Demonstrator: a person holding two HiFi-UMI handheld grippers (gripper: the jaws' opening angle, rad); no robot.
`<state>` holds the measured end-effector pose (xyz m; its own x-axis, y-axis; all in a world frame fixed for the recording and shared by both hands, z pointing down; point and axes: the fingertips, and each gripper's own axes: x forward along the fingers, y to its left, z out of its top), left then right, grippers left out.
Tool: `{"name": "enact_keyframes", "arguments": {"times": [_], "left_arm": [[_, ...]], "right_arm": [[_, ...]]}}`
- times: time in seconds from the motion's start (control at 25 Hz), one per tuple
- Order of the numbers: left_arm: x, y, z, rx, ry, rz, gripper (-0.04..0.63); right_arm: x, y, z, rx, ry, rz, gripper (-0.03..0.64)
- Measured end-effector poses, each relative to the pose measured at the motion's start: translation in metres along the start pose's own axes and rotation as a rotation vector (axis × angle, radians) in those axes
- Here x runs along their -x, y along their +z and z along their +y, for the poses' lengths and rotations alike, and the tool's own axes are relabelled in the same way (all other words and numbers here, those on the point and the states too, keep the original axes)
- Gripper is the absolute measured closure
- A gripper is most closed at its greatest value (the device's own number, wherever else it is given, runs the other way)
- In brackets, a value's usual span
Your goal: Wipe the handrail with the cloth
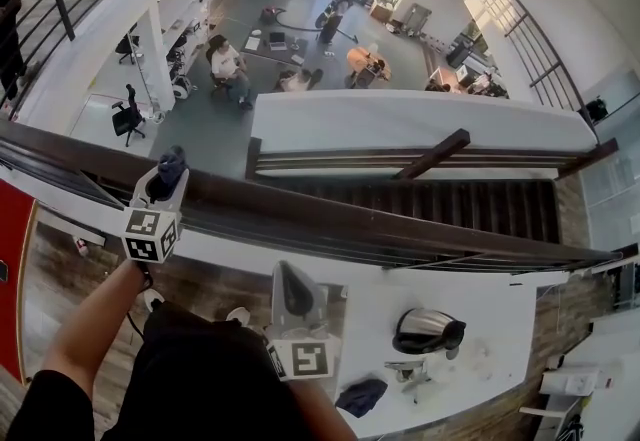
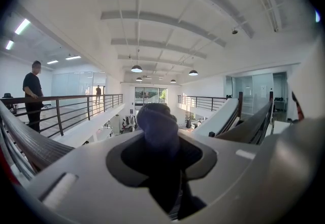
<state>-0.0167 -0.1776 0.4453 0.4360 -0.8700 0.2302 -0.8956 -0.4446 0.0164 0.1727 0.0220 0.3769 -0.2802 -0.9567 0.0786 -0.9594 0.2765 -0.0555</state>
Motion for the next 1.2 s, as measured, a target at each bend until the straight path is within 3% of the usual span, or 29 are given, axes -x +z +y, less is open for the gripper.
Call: {"name": "enact_keyframes", "arguments": {"times": [0.76, 1.2], "left_arm": [[-0.007, 0.002, -0.045, 0.062, -0.096, -0.011, 0.48], [-0.016, 0.0, -0.066, 0.076, -0.129, -0.006, 0.48]], "right_arm": [[0.016, 0.003, -0.004, -0.037, -0.026, -0.023, 0.615], [0.021, 0.003, -0.008, 0.003, -0.056, -0.028, 0.615]]}}
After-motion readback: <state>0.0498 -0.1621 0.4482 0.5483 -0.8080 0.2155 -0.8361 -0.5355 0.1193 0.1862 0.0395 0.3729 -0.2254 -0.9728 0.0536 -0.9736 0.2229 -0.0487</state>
